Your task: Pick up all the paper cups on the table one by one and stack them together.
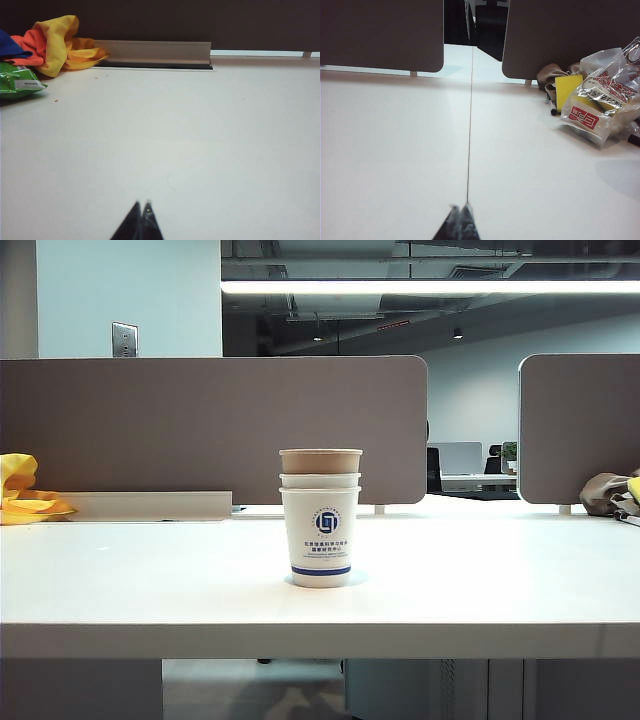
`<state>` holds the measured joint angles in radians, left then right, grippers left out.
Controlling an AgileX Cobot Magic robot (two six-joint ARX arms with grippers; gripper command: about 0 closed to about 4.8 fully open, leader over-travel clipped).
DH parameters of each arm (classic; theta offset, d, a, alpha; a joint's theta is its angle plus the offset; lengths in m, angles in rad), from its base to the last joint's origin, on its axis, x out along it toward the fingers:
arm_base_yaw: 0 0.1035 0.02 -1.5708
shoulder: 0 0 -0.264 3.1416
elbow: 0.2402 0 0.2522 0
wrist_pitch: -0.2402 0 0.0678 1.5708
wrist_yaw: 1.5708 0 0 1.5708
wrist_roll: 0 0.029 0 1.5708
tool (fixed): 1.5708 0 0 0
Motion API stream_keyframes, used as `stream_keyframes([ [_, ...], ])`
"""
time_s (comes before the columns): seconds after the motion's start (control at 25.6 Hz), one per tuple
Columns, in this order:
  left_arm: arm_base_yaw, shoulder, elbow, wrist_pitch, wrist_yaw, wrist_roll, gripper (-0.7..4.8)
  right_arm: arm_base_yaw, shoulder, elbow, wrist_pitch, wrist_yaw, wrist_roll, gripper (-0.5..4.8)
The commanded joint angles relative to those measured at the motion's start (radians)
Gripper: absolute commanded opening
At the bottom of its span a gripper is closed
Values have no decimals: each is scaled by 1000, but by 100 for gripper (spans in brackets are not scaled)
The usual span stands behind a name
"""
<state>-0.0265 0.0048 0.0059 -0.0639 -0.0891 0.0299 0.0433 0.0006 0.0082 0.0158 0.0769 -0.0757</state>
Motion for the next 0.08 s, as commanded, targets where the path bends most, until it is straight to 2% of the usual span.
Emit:
stream_keyframes([
  [0.04,1,1,2,13,4,4,-5,1,1,-6,10,3,-2,-1],
  [0.08,1,1,2,13,4,4,-5,1,1,-6,10,3,-2,-1],
])
